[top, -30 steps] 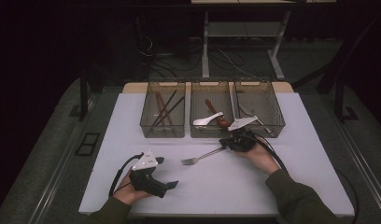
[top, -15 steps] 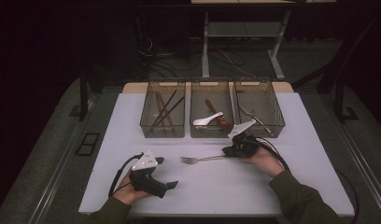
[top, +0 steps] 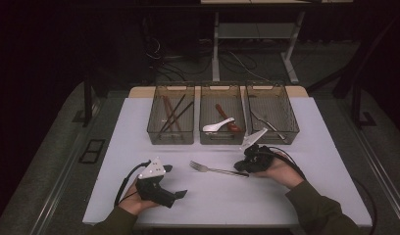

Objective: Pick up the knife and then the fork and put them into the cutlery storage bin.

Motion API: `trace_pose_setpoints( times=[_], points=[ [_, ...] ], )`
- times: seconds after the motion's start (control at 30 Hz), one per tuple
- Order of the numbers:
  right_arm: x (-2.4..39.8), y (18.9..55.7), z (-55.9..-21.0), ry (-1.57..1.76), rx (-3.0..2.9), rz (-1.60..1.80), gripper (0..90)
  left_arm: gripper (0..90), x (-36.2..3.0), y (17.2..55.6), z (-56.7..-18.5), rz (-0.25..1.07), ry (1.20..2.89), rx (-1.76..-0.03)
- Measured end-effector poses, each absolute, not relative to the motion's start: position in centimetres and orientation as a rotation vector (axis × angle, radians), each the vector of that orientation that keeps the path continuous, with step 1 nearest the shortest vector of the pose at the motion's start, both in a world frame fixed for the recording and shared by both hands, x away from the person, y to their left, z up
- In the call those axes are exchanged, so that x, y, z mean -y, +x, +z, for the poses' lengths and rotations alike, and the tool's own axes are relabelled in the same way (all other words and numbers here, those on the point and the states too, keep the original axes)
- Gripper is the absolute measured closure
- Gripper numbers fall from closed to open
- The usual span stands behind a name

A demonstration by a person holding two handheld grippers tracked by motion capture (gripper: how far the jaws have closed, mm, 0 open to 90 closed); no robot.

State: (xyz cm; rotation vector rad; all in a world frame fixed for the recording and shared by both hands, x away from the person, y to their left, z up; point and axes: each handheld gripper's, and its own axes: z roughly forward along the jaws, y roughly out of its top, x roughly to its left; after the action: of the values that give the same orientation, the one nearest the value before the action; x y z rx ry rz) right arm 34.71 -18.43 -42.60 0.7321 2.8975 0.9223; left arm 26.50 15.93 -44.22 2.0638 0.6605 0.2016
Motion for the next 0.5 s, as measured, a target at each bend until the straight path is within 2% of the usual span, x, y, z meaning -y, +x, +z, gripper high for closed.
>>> trace_pose_setpoints(
  times=[0.1, 0.5],
  points=[
    [17.3, 34.9, -41.7, 0.683, -2.935, 0.884, 75.5, 0.0, -15.9, 26.5, -44.2, 0.204, 2.068, -0.655],
    [11.9, 36.0, -40.6, 0.44, -3.062, 0.57, 75.0, 0.0, -15.8, 26.8, -44.4, 0.201, 2.08, -0.625]
  ],
)
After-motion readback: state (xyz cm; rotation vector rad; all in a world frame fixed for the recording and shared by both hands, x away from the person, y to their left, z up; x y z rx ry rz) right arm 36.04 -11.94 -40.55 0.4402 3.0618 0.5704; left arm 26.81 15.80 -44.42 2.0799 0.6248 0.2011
